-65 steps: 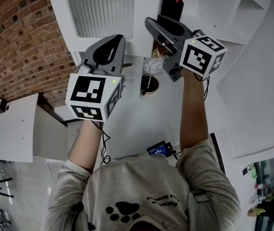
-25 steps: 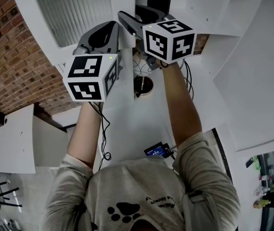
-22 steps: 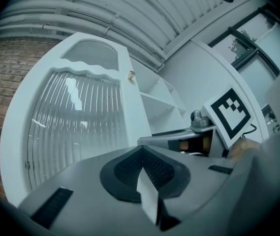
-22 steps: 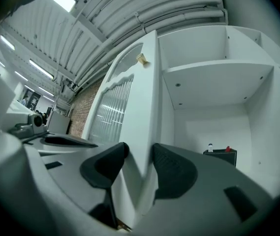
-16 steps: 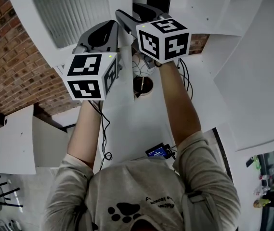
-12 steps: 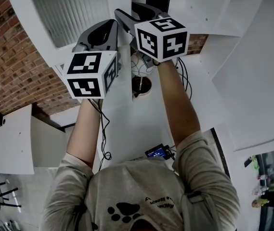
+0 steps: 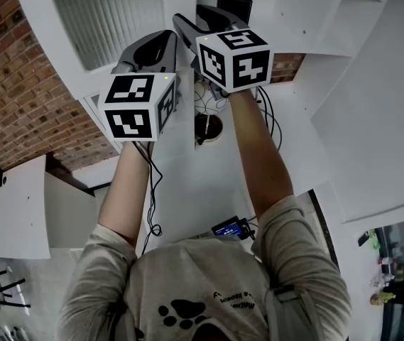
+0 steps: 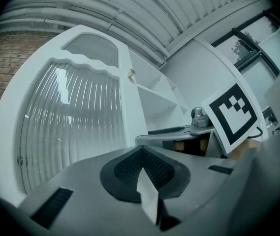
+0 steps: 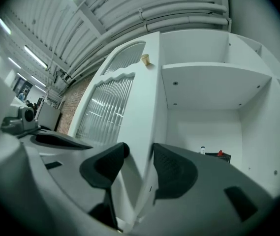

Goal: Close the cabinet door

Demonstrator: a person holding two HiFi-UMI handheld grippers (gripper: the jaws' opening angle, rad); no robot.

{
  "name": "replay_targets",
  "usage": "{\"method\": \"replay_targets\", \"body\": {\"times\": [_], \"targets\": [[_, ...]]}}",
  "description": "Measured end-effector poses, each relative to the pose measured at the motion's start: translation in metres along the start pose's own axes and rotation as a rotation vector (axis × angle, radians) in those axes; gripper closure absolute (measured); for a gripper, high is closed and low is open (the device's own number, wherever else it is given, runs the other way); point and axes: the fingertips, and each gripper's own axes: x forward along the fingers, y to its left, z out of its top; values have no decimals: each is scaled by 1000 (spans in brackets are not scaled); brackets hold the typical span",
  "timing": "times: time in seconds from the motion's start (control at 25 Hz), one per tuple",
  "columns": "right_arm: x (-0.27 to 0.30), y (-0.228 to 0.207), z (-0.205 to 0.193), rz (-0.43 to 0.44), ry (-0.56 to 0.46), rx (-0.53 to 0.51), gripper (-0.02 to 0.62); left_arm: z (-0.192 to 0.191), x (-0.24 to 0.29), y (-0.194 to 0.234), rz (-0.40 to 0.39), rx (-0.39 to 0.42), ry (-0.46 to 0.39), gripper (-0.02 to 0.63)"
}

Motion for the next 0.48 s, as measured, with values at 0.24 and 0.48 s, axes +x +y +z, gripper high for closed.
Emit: {"method": "replay_targets", "body": {"times": [0.24, 0.48], "targets": [[-8, -3, 2, -65, -35, 18, 411, 1, -2, 4, -7, -4, 0, 597], [-23, 2, 12, -128, -90, 20, 424, 1, -13, 10, -6, -14, -3, 597]]}}
